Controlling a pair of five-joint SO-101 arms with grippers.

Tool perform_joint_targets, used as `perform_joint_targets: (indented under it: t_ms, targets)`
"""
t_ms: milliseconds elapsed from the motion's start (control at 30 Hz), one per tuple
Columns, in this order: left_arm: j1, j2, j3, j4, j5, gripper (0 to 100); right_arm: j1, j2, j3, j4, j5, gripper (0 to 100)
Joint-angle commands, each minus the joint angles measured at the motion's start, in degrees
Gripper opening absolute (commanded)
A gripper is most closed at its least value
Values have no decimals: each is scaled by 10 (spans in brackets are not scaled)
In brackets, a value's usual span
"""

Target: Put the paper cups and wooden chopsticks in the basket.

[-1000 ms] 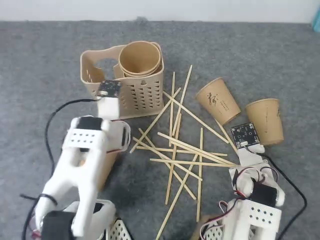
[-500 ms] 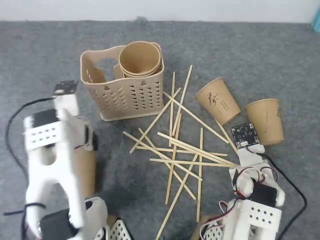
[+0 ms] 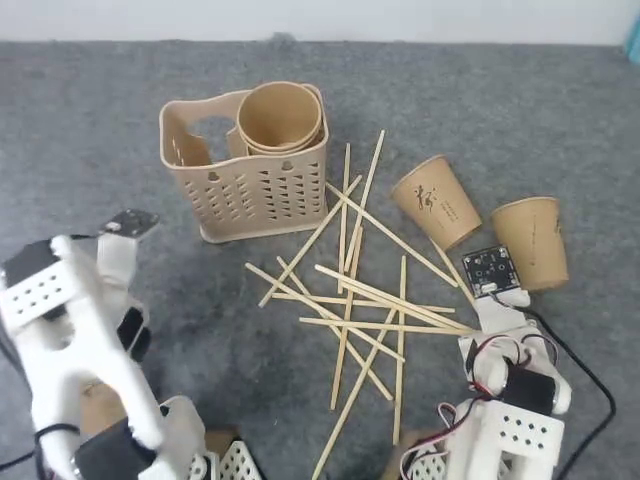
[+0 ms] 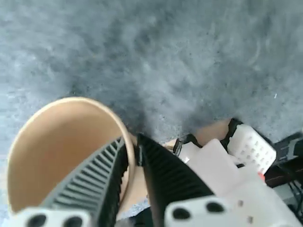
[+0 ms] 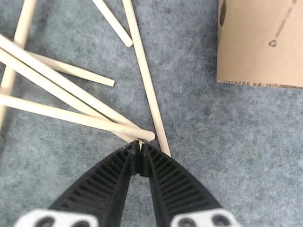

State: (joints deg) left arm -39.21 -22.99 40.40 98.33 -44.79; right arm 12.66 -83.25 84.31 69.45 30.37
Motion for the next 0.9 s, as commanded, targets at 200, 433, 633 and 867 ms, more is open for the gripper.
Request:
perform_joint_targets:
  t_ms: [200,433,633,867]
  targets:
    - [-13,-144,34,22,-31,13,-2,-9,-2,4,4,7]
    - [-13,-295,12,11,4,13,-2,-9,-2,4,4,7]
    - [-13,-460,-1,16,90,13,-2,-9,-2,4,4,7]
    - [-13,-535,-25,18,149,13,-1,-9,-2,4,4,7]
